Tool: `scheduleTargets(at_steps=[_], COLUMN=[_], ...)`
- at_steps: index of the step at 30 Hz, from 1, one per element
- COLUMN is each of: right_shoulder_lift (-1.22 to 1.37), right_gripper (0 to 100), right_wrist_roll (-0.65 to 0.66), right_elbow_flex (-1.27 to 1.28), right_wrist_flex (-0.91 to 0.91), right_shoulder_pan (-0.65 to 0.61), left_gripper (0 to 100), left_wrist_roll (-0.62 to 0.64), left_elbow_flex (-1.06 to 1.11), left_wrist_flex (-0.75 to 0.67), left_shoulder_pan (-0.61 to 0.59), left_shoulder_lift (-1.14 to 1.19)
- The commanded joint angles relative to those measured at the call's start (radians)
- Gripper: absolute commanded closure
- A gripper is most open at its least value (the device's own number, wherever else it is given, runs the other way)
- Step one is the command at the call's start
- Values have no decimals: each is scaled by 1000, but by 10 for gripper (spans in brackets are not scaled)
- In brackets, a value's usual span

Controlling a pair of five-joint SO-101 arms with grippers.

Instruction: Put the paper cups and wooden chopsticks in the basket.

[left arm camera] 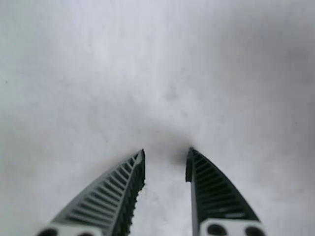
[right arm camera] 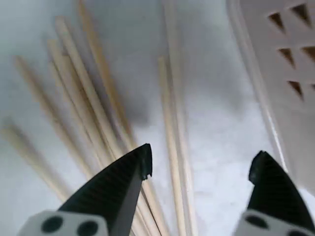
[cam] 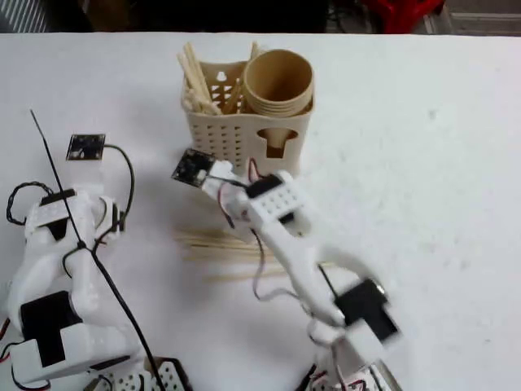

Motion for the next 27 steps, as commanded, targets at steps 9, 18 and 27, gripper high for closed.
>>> scheduleTargets(at_steps=[9,18,27], right_shoulder_lift=[236,116,-275], right_gripper=[880,982,982], right_wrist_roll=[-5,-9,-28], right_elbow_flex=[-192,-110,213], right_wrist_flex=[25,27,-87], right_shoulder_pan=[33,68,59], left_gripper=[849,849,849], left_wrist_roll=[-11,-11,-11], left_elbow_flex=[-3,-3,-3], left_wrist_flex=[-15,-15,-15], left_shoulder_pan=[13,13,13], left_shoulder_lift=[-2,-2,-2])
